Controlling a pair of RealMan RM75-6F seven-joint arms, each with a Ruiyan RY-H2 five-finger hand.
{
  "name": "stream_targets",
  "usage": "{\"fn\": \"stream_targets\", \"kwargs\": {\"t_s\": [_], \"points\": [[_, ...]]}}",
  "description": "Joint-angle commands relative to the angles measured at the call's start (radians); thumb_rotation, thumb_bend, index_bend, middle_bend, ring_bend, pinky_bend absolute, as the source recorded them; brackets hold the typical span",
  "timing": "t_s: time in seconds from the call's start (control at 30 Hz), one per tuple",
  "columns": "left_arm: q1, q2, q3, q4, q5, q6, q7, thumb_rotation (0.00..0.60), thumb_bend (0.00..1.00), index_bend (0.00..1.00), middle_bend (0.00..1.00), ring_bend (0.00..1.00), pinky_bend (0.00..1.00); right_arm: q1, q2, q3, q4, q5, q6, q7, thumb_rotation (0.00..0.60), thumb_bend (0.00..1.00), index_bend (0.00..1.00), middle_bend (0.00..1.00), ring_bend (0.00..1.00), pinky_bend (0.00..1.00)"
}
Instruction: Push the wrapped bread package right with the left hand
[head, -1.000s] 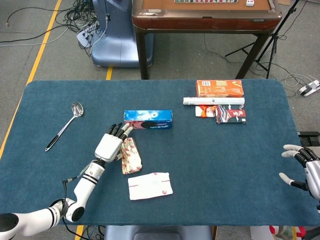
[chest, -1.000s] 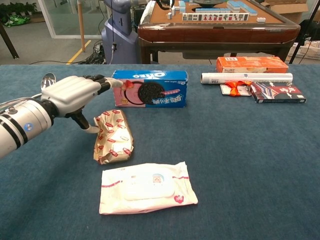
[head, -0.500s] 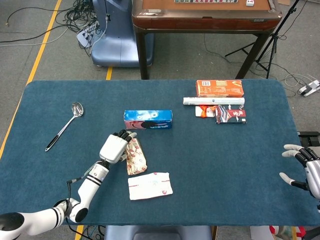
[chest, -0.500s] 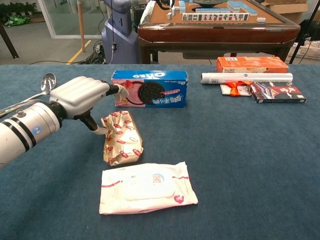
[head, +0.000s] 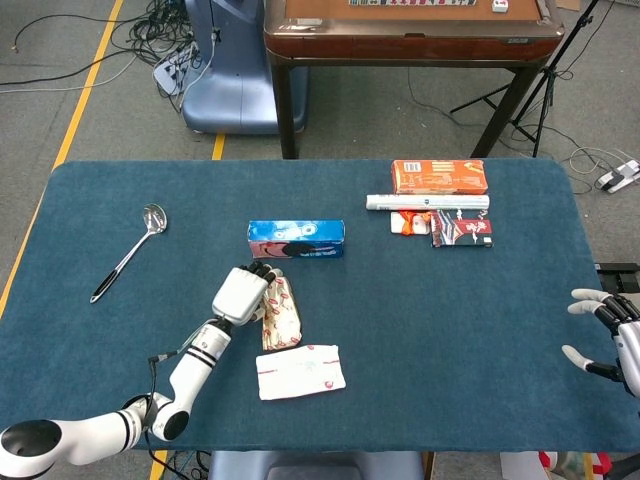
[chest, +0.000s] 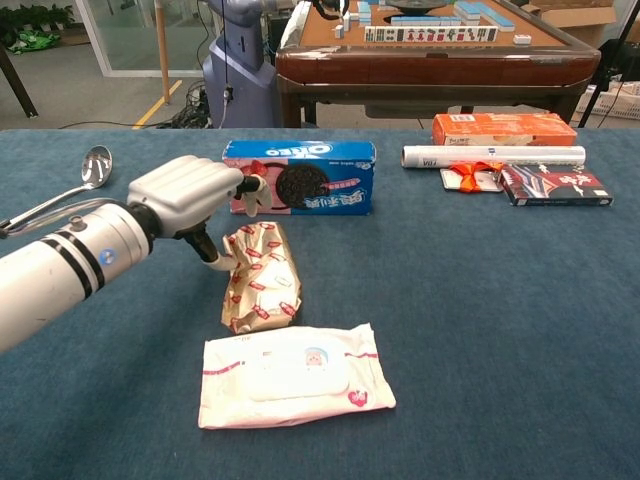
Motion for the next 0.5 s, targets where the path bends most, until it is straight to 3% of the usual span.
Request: {"fn": "stream_targets", "kwargs": {"t_s": [0.03,0.33,0.5], "points": [[-0.01,-0.01,-0.007,-0.002,-0.009,-0.008,0.009,0.6,0.0,0.34,0.34,0.28,0.52,0.0,0.001,0.0,0.001,0.001,-0.001,0.002,0.6,0.07,0.4,0.31,0.27,0.62],[-0.039,-0.028,-0.029,-0.017,-0.028,-0.01,0.044,0.6,0.0,0.33,0.34,0.28,0.52,-0.001,0.004,0.0,0.002,0.0,0.0,0.009,0.6,0.07,0.4,0.31,0.27,0.62],[-0.018,0.018,-0.018,-0.055,-0.021,0.028,0.073,0.6,0.0,0.31,0.34,0.28,0.53,0.0,0.005,0.0,0.003,-0.001,-0.001,0.014,0.6,0.07,0.4,0.31,0.27,0.62]]}}
